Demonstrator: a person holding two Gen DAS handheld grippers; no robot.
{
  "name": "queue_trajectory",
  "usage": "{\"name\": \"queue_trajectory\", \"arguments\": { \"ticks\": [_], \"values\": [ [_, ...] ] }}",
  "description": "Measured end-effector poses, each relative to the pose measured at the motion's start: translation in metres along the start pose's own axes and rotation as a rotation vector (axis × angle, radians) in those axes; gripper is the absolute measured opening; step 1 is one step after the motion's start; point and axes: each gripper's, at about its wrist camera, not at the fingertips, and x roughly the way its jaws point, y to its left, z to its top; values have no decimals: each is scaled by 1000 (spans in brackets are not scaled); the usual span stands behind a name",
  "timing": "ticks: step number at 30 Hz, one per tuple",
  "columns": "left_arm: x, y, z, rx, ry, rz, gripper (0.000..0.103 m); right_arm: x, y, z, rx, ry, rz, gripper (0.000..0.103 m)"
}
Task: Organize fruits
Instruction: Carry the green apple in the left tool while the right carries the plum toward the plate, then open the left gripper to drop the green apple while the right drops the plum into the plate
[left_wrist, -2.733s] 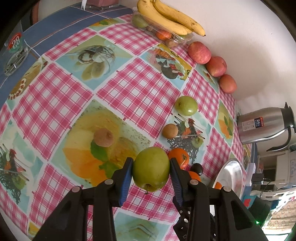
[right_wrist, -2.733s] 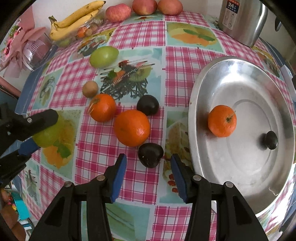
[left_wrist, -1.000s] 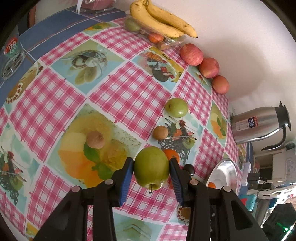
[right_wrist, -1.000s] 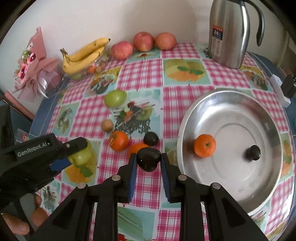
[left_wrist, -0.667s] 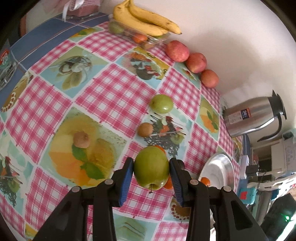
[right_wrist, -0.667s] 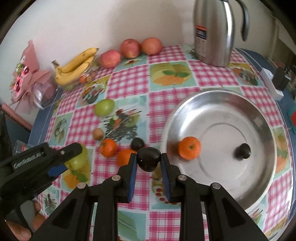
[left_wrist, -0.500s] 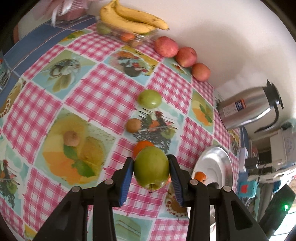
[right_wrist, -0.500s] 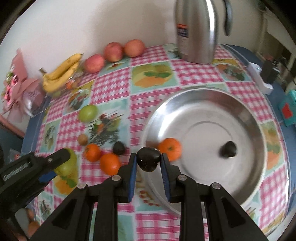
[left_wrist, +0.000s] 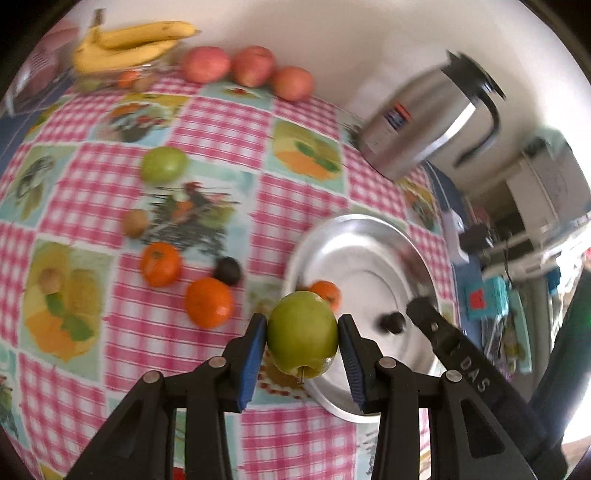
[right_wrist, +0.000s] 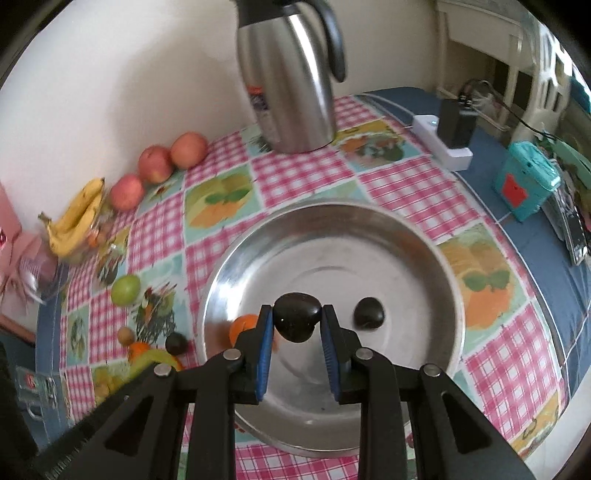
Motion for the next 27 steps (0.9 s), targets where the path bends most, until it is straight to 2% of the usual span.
{"name": "queue_trajectory", "arguments": {
  "ticks": [8, 13, 18, 27],
  "values": [
    [22, -25, -9, 95, 46, -29, 42, -5, -15, 3, 45, -19, -12, 27],
    [37, -25, -13, 92, 85, -30, 42, 11, -21, -1, 79, 31, 2, 27],
    [42, -28, -14, 113, 86, -18, 41, 21, -23, -5, 92, 63, 0, 27],
    [41, -23, -14, 91, 90, 0, 41, 28, -25, -6, 101, 87, -4, 27]
  ]
}}
